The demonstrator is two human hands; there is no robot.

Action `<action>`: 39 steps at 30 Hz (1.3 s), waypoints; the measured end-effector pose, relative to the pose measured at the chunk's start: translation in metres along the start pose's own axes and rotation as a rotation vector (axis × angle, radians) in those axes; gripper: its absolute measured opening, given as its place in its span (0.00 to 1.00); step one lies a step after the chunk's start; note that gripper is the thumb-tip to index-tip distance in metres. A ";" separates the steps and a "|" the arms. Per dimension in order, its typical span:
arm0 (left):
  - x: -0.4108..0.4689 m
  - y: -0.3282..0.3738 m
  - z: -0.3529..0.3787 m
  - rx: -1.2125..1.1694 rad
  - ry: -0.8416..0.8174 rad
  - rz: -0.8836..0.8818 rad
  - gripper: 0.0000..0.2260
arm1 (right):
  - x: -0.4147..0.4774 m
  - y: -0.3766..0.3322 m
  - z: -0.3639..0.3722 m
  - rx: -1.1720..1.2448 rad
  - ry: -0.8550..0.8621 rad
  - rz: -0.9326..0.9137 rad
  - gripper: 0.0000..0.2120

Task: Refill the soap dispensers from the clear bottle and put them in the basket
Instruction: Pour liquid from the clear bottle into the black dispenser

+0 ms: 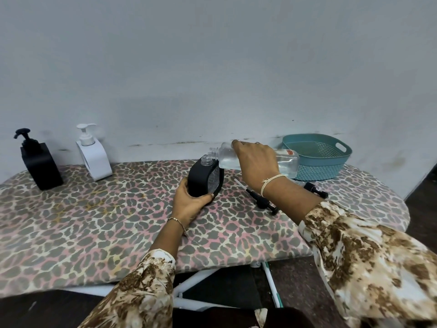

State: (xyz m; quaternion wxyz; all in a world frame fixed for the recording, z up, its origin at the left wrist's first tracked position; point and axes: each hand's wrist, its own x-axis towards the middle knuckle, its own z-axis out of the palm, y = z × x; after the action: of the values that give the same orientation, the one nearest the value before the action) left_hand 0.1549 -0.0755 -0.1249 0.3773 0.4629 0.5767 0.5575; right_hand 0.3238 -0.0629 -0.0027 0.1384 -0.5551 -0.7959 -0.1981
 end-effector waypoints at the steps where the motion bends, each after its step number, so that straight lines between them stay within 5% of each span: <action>1: 0.000 0.000 0.000 -0.005 -0.001 0.002 0.28 | 0.000 0.000 0.000 0.000 -0.001 -0.001 0.22; 39: 0.000 -0.002 -0.010 -0.045 -0.057 -0.055 0.26 | -0.001 -0.003 -0.003 -0.032 -0.023 0.000 0.19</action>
State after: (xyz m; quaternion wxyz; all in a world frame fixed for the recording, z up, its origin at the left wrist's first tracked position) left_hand 0.1448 -0.0786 -0.1259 0.4191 0.4537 0.5656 0.5464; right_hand 0.3211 -0.0663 -0.0010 0.1205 -0.5595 -0.7942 -0.2044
